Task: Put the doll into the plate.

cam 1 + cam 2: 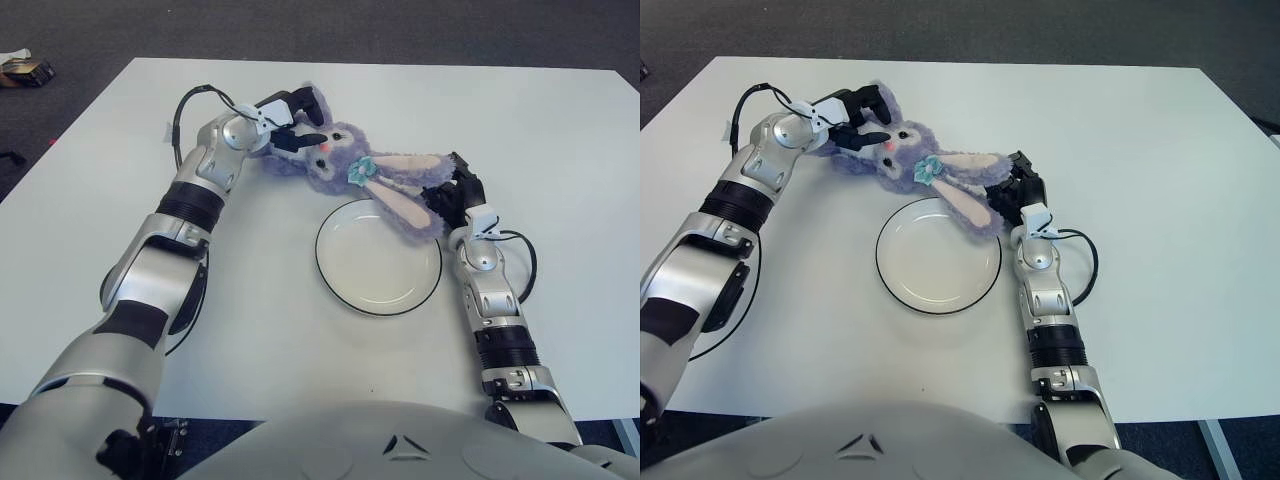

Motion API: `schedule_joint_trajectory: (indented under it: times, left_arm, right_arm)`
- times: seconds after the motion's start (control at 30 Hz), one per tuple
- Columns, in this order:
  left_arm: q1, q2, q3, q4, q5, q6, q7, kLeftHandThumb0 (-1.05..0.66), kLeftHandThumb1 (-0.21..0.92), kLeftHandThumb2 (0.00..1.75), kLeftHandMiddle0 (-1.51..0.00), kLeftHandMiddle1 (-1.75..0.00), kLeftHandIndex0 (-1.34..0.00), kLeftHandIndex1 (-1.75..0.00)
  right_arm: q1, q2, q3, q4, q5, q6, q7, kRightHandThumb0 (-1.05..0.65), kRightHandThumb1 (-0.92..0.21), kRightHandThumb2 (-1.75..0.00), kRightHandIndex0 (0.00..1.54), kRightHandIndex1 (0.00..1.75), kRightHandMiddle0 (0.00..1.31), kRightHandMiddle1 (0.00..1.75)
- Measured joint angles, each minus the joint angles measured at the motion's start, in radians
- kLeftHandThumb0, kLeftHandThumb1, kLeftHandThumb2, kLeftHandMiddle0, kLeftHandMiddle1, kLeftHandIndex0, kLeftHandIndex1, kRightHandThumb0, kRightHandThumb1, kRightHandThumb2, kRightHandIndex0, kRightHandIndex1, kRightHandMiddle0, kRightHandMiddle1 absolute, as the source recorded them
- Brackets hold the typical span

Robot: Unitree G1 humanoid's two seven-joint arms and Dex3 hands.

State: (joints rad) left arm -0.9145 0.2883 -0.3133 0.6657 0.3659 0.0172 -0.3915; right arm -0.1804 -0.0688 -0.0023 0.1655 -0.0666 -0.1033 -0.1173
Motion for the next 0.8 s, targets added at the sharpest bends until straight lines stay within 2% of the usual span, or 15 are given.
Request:
schedule_joint_trajectory:
  times: [0.27,0.37,0.57,0.8]
  left_arm:
    - [-0.020,-0.048,-0.001,0.004,0.000,0.031,0.010,-0.01,0.92,0.39,-0.36,-1.67,-0.26,-1.40]
    - [-0.030,-0.065,0.004,0.024,-0.002,0.039,0.019,-0.01,0.92,0.39,-0.32,-1.59,-0.28,-1.50]
    - [-0.061,-0.122,0.017,0.073,-0.002,0.062,0.068,-0.01,0.92,0.39,-0.30,-1.57,-0.29,-1.54]
    - [-0.059,-0.165,0.035,0.081,-0.005,0.061,0.131,-0.01,0.92,0.38,-0.31,-1.55,-0.30,-1.53]
  right_arm:
    - [0.000,-0.003,-0.001,0.004,0.003,-0.001,0.007,-0.36,-0.92,-0.32,0.72,1.57,0.42,1.52]
    - [0.000,-0.004,-0.001,0.003,0.003,-0.001,0.012,-0.36,-0.92,-0.31,0.71,1.57,0.42,1.52]
    - [0.000,-0.010,-0.001,-0.002,0.003,0.000,0.024,-0.36,-0.92,-0.31,0.71,1.57,0.42,1.52]
    - [0.000,-0.014,0.000,-0.003,0.002,0.000,0.040,-0.36,-0.92,-0.31,0.71,1.57,0.43,1.51]
